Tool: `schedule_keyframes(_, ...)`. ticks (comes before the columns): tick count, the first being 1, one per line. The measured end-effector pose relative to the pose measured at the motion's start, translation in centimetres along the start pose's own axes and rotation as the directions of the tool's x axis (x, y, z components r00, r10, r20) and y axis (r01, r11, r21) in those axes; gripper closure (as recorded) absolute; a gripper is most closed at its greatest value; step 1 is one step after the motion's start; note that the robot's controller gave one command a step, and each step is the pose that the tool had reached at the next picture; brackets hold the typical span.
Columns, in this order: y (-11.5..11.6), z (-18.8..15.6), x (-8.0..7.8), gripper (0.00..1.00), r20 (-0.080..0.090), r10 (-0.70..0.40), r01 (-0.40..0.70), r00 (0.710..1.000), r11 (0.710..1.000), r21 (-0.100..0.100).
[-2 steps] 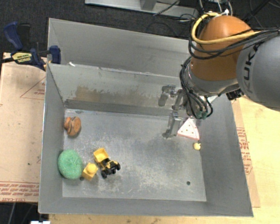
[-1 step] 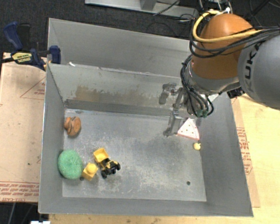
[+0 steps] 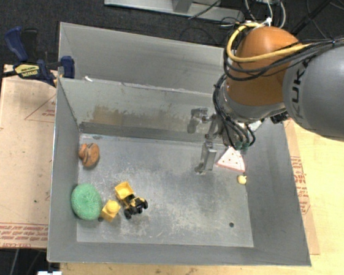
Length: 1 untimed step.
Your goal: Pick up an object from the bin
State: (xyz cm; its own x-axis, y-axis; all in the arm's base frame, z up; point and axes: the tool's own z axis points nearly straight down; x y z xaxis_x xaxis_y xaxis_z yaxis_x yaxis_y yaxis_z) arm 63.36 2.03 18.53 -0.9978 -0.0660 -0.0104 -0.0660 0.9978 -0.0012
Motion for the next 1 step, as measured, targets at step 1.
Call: schedule_keyframes(1, 5.59, 4.10, 1.61, 0.00, -0.008, -0.085, 0.085, 0.996, 0.996, -0.002)
